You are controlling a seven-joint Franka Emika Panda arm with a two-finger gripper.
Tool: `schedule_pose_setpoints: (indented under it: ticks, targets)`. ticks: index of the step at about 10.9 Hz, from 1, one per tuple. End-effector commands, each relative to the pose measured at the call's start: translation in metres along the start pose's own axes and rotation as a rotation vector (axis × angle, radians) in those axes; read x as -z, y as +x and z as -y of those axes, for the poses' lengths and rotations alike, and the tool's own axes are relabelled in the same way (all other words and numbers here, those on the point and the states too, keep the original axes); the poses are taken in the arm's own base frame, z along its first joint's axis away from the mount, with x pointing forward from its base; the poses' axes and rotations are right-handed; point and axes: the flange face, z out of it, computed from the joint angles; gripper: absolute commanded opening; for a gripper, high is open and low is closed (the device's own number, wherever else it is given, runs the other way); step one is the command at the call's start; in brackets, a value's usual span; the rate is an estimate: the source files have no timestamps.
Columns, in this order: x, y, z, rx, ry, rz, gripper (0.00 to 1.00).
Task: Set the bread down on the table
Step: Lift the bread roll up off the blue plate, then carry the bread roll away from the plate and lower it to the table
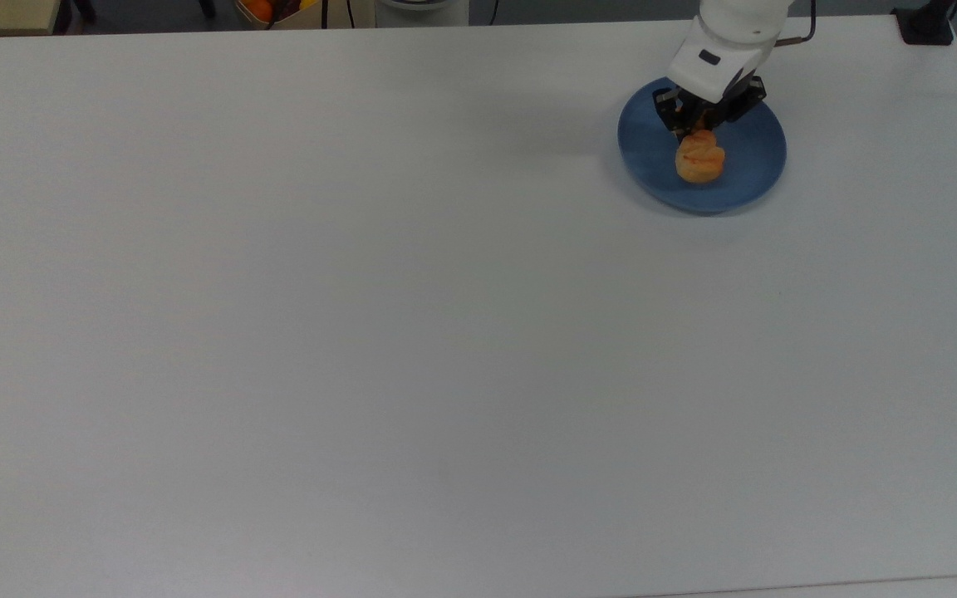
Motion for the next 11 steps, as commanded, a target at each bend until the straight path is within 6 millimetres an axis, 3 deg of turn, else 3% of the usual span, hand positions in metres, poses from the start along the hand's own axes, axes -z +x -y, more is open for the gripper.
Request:
schedule_pose_setpoints:
  ticks: [1, 4, 7, 9, 11]
  targets:
    - [0.064, 0.019, -0.035, 0.014, -0.016, -0.039, 0.25]
    - [0.116, 0.067, -0.106, 0.008, 0.003, -0.058, 0.28]
    - [0.158, 0.118, -0.202, 0.016, 0.0, -0.102, 0.28]
    - [0.159, 0.151, -0.256, 0.04, -0.007, -0.108, 0.27]
    - [0.143, 0.175, -0.291, 0.102, -0.031, -0.113, 0.28]
